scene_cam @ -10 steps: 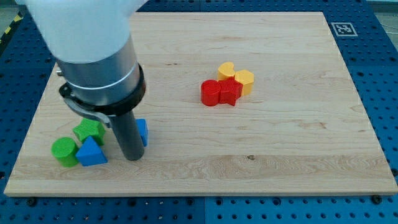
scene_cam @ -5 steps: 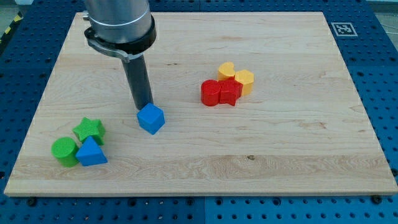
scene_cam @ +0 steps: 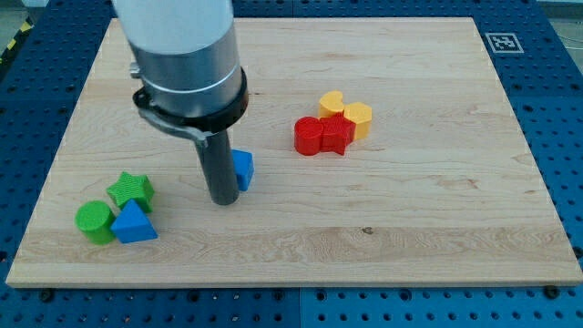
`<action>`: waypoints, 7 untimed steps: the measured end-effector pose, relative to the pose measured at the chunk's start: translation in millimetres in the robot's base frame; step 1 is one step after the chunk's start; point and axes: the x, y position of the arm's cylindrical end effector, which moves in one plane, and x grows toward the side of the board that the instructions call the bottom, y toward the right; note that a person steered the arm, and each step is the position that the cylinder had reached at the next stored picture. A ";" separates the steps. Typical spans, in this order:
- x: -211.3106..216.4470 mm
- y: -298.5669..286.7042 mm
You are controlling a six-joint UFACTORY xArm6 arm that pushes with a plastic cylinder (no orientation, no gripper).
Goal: Move the blue cube to the top left of the red circle
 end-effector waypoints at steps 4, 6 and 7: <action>-106.6 19.8; -144.3 52.4; -144.6 55.6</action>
